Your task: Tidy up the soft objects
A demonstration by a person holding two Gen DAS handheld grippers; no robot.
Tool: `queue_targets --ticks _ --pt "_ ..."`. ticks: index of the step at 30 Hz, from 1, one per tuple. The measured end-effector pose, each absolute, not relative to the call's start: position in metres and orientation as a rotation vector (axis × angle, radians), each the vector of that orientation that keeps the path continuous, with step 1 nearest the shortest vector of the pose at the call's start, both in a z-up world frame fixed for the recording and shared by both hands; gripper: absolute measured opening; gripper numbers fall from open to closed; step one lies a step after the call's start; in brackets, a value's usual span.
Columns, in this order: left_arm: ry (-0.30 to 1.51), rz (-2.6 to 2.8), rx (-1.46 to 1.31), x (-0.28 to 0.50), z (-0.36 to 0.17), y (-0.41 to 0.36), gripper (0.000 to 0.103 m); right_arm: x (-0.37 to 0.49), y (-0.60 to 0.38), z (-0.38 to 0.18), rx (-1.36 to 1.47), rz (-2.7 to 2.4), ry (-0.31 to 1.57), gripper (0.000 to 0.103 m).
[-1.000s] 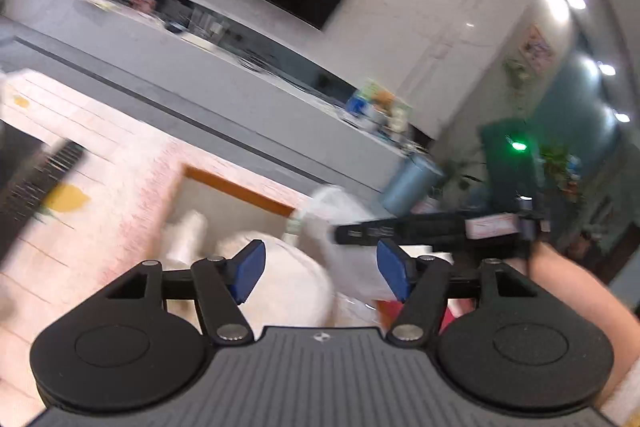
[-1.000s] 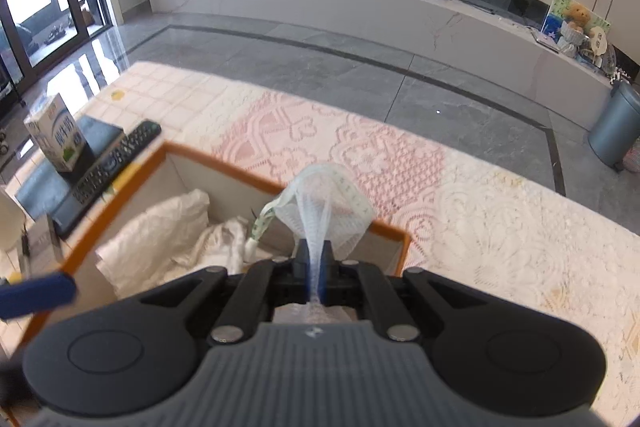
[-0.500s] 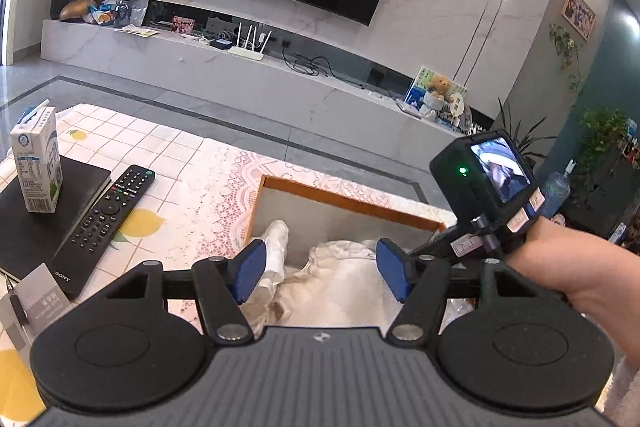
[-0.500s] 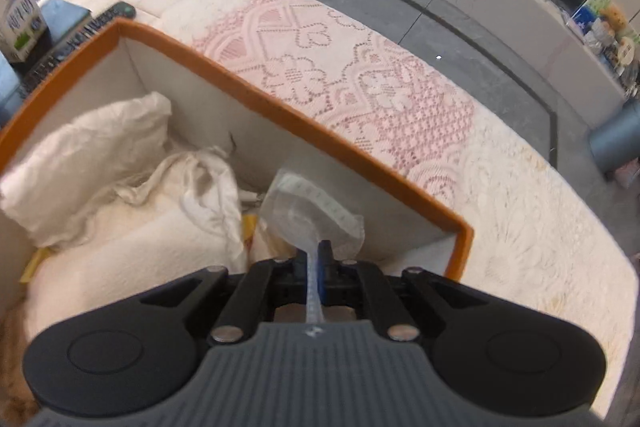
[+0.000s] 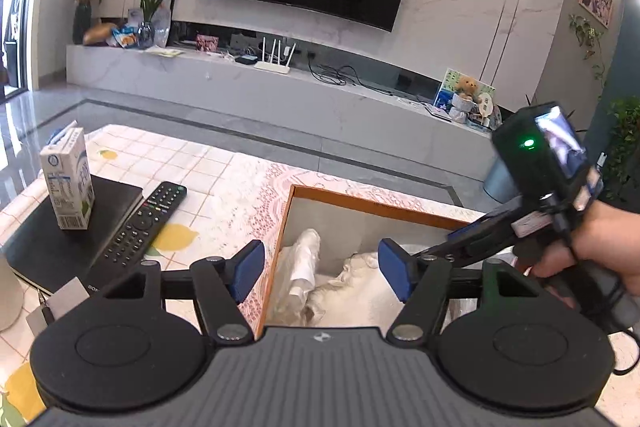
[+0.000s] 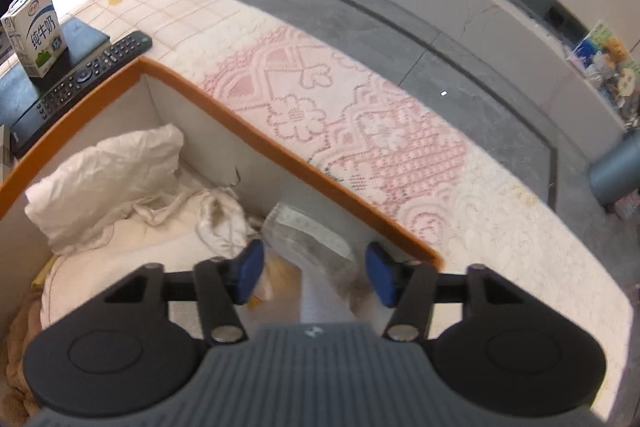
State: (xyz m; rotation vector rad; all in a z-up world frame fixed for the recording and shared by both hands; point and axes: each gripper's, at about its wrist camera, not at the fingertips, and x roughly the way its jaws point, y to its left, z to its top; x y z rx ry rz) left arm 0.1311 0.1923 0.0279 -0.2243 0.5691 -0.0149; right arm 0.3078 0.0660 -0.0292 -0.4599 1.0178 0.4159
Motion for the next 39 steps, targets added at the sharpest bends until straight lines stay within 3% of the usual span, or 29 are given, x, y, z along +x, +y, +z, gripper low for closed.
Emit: queue_targets --ticks 7,10,13,17,23,32,39 --pt "0.566 0.098 -0.162 0.131 0.036 0.172 0.083 0.302 0.044 0.013 -0.331 0.345 0.924 0.086" --pt "0.493 0.144 -0.158 0.124 0.047 0.166 0.085 0.297 0.033 0.044 -0.265 0.299 0.820 0.087" --pt "0.433 0.160 -0.178 0.112 0.064 0.167 0.085 0.281 0.015 0.083 -0.177 0.290 0.648 0.097" --pt "0.382 0.213 -0.158 0.098 0.087 0.160 0.092 0.236 -0.011 0.130 -0.040 0.233 0.393 0.100" --pt "0.334 0.130 -0.104 0.069 0.114 0.138 0.095 0.158 -0.046 0.170 -0.109 0.103 0.220 0.101" --pt "0.410 0.025 -0.098 0.045 0.135 0.076 0.095 0.063 -0.096 0.148 -0.174 0.190 0.258 0.101" --pt "0.414 0.059 0.002 0.026 0.099 0.035 0.095 0.023 -0.131 0.082 -0.049 0.148 0.363 0.100"
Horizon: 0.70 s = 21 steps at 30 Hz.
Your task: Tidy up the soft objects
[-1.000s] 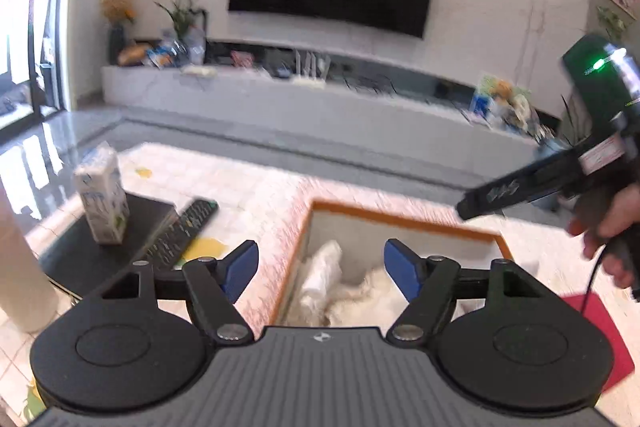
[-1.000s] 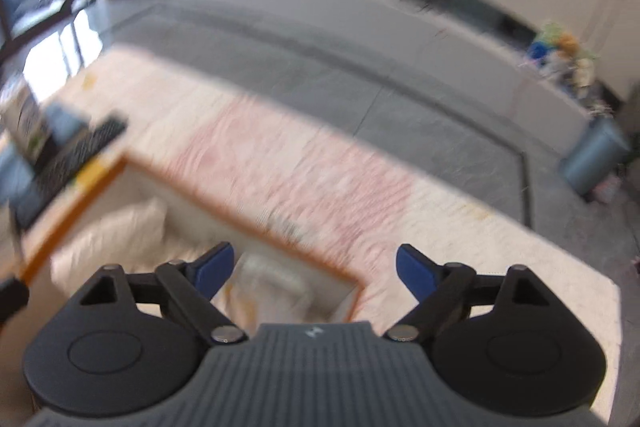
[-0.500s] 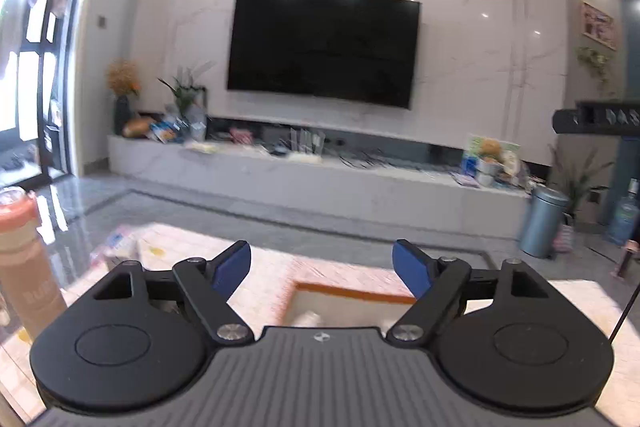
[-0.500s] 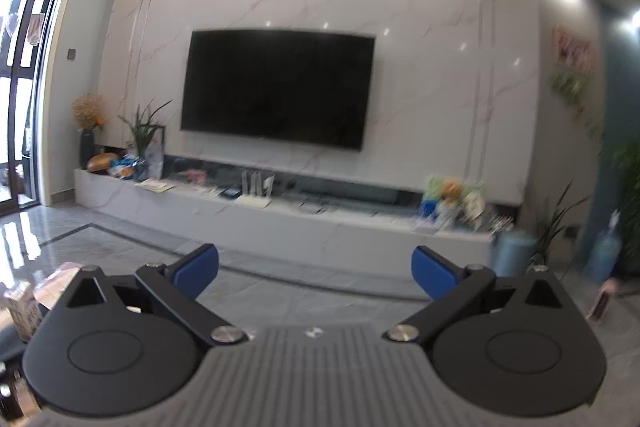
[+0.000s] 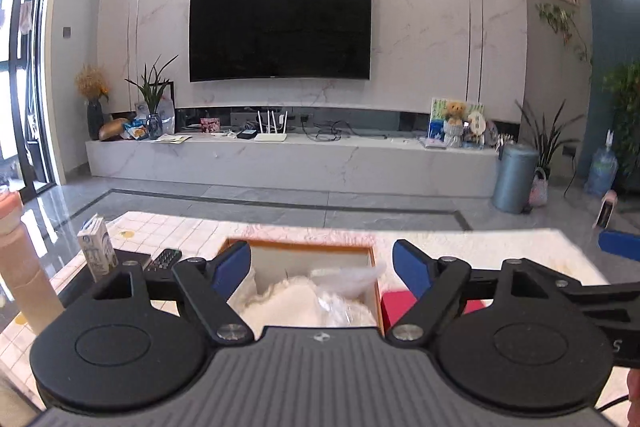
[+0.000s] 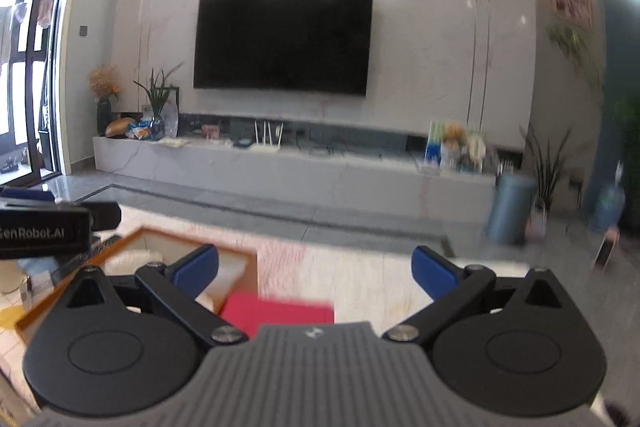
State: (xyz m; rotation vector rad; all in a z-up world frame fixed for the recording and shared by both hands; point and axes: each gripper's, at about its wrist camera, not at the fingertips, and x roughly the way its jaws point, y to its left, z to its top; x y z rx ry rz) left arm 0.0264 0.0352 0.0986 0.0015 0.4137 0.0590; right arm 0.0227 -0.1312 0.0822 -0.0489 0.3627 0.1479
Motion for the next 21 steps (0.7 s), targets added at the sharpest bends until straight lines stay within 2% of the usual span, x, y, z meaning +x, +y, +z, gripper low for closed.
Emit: queue_targets --ticks 5,13,21 --pt "0.440 0.030 0.025 0.026 0.077 0.012 0.090 0.012 -0.146 0.052 0.019 0.154 0.396 0.100" --pt "0.312 0.038 0.079 0.012 0.059 -0.004 0.090 0.007 -0.155 0.036 0.014 0.128 0.388 0.100" --pt "0.387 -0.015 0.060 0.017 0.047 -0.003 0.090 0.015 -0.149 0.012 -0.009 0.138 0.468 0.100"
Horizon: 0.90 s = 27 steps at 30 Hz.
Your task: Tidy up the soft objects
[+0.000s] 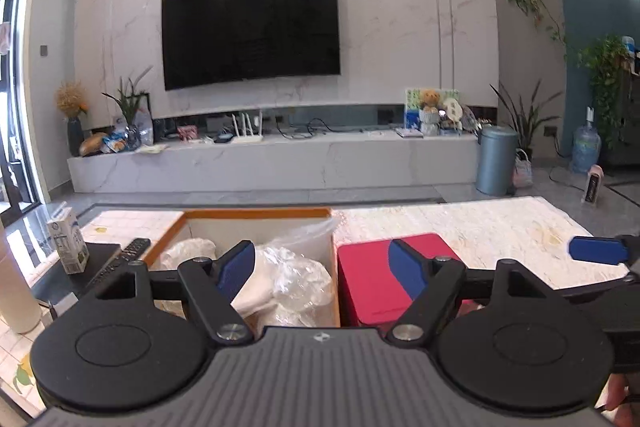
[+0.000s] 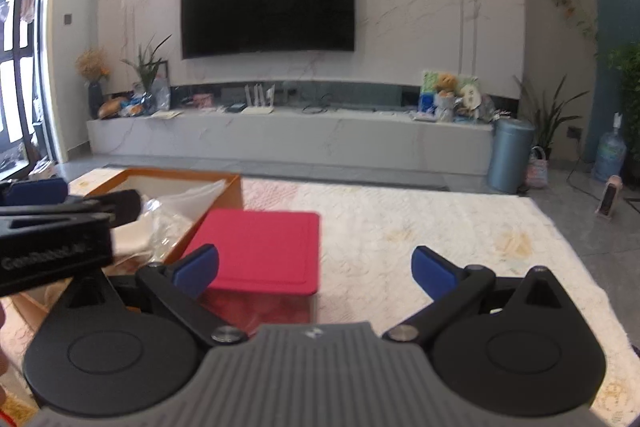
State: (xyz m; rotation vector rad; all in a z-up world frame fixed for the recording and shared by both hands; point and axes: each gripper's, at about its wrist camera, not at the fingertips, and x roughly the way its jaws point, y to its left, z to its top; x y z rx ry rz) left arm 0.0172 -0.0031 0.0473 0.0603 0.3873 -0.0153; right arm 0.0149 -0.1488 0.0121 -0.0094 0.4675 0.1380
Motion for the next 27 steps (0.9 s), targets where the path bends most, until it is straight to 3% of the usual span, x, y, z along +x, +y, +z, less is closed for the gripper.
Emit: queue_targets --ticks 27 --pt "0.429 -0.020 0.021 0.015 0.037 0.002 0.091 0.013 -0.135 0.008 -0.046 0.127 0.471 0.100"
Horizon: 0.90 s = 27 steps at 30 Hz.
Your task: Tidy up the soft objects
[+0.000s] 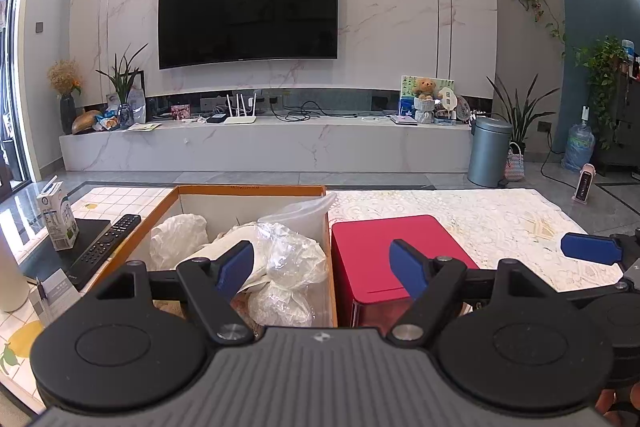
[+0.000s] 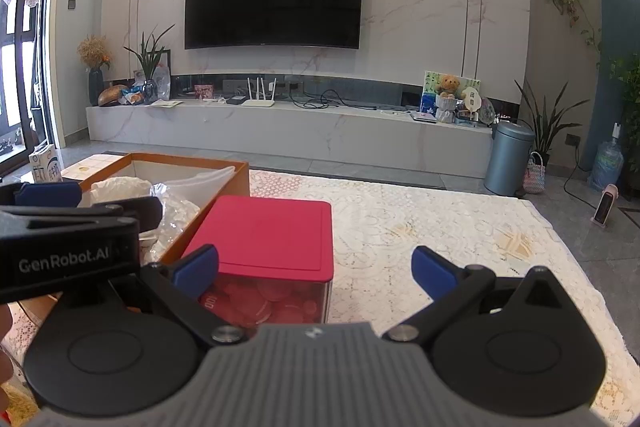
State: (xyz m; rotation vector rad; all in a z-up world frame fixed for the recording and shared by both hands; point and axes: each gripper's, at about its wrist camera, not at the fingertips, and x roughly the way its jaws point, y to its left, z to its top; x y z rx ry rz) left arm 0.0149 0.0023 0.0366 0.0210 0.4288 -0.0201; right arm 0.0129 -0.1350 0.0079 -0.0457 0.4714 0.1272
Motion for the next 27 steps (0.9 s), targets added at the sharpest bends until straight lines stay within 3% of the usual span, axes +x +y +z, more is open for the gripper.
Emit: queue_targets --ticks 27 --pt "0.440 -0.003 0.042 0.0156 0.0374 -0.0018 0.091 0.0159 -0.1386 0.0040 -0.019 0.115 0.502 0.100"
